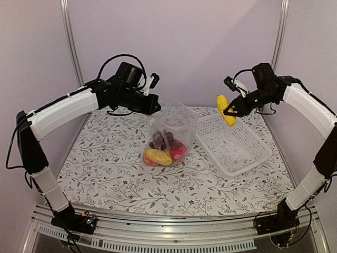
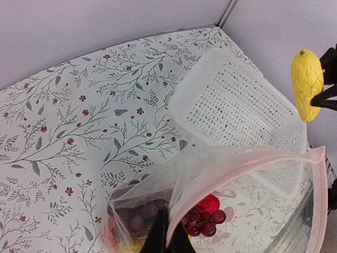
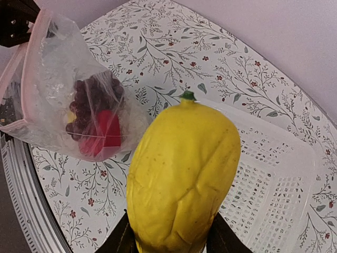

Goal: Place the food in the zip-top bag and seal the zipper
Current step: Pick up the fake fruit from the bin, then place the zipper.

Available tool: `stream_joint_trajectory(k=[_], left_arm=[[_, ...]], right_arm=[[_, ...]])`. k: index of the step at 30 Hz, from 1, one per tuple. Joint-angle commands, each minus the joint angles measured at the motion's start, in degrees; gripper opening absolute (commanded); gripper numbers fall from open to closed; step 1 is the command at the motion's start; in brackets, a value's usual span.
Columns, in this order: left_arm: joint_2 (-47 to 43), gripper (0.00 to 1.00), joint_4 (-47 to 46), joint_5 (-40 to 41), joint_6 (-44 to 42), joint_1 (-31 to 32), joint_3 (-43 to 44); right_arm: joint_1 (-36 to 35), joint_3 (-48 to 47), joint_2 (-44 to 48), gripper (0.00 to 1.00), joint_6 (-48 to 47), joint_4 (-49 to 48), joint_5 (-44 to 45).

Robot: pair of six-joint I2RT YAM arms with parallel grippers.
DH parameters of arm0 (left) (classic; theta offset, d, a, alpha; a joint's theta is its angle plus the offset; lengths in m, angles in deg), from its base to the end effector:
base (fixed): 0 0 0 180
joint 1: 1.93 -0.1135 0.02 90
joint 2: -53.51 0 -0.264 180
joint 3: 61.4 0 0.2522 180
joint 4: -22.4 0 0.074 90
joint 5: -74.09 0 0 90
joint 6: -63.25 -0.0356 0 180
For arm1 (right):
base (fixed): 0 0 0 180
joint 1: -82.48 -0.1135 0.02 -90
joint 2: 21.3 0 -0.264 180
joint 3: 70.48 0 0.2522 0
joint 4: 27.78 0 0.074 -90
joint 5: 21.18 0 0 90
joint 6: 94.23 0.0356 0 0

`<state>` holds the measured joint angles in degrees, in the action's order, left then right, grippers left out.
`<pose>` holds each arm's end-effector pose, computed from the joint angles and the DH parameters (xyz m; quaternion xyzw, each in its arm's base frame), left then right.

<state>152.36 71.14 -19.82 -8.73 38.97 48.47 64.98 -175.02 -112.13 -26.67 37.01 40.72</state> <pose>0.2968 -0.2603 0.3556 0.1927 0.8764 -0.2432 0.3683 0.3145 0.1167 0.3552 -0.3884 0.8320 0.2148 0.3327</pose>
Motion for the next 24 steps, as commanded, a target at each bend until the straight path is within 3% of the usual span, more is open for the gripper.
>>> stream_joint_trajectory(k=[1,9,16,24], left_arm=[[-0.63,0.00,-0.53,-0.41,-0.01,-0.87,-0.15],[-0.35,0.00,-0.08,-0.76,0.08,-0.89,0.83],[-0.26,0.00,0.92,-0.48,0.15,-0.91,2.22],[0.35,0.00,0.51,-1.86,0.43,-0.90,2.73]], right_arm=[[-0.02,-3.90,2.10,0.25,-1.01,-1.69,-6.14],[-2.39,-8.70,2.90,0.27,-1.40,-5.75,-12.89],[-9.38,-10.61,4.70,0.28,-6.13,-10.67,-11.75],[-15.63,-16.78,-1.08,0.30,-10.80,-9.14,-9.25]])
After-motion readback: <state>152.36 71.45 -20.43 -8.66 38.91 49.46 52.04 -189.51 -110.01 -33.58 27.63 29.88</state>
